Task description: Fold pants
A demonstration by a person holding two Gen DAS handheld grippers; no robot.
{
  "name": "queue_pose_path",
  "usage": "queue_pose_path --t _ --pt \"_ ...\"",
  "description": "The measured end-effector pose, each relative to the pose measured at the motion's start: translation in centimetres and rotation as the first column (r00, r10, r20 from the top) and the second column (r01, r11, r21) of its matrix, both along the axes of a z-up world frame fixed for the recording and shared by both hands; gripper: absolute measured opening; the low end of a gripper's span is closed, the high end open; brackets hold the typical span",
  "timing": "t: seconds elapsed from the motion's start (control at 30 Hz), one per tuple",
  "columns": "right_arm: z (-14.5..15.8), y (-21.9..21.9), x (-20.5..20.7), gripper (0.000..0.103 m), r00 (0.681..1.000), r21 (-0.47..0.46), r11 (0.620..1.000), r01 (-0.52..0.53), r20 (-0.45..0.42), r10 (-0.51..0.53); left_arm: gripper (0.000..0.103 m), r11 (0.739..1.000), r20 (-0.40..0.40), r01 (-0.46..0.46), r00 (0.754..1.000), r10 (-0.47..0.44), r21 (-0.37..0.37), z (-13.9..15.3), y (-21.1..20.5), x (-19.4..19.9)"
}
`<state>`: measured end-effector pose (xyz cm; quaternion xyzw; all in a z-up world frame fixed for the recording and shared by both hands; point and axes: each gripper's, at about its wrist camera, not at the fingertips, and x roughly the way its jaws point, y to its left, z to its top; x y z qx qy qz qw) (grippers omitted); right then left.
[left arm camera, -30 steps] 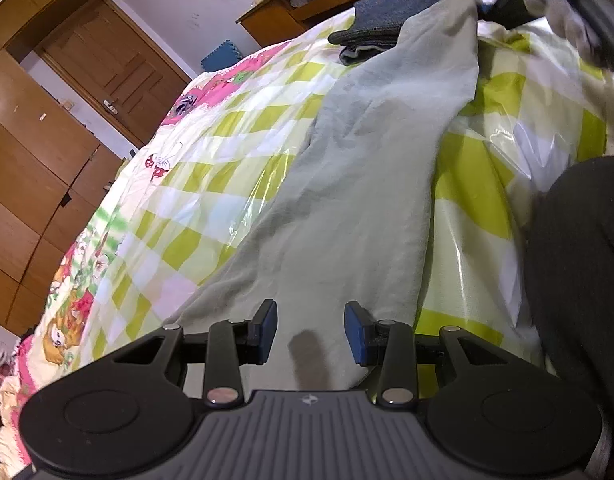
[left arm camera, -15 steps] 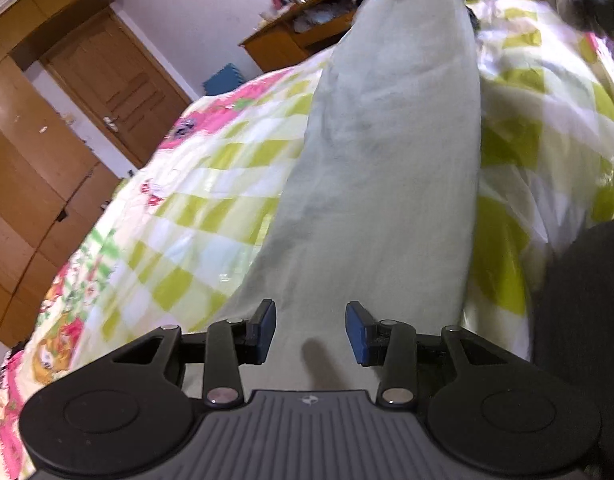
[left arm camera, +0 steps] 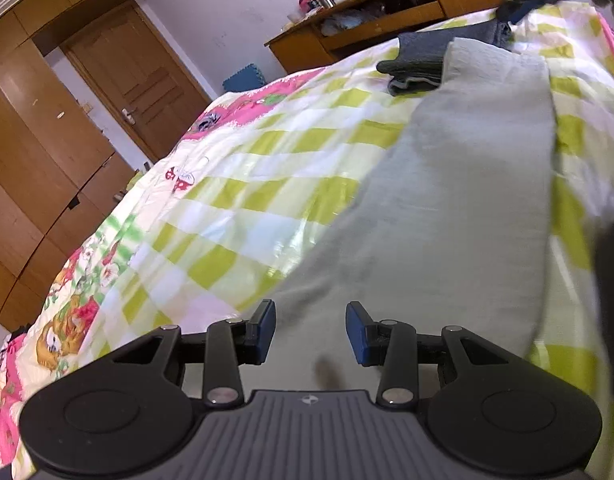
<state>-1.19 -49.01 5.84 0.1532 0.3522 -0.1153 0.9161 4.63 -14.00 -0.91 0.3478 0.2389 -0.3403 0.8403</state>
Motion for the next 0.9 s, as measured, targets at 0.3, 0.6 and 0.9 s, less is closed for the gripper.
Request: queue_pose_path --t 0.3,0.6,0.9 --pt "-5.8 11.2 12.7 0.034 0.672 -0.042 0.699 -0.714 -0.320 0.667 0.053 0.984 -0.038 0.153 0.988 -0.150 0.090 -1.9 -1.1 4.5" --pt "-8.6 13.0 15.7 0.032 0.442 0.061 0.518 -0.853 -0.441 0.781 0.045 0.965 -0.139 0.236 0.966 -0.219 0.116 -2.5 -1.0 6.7" --pt "-7.5 14.1 14.9 0.006 0.394 0.058 0.471 -0.880 -0.464 0.793 0.021 0.952 -0.167 0.268 0.955 -0.244 0.147 -2.6 -1.2 7.5"
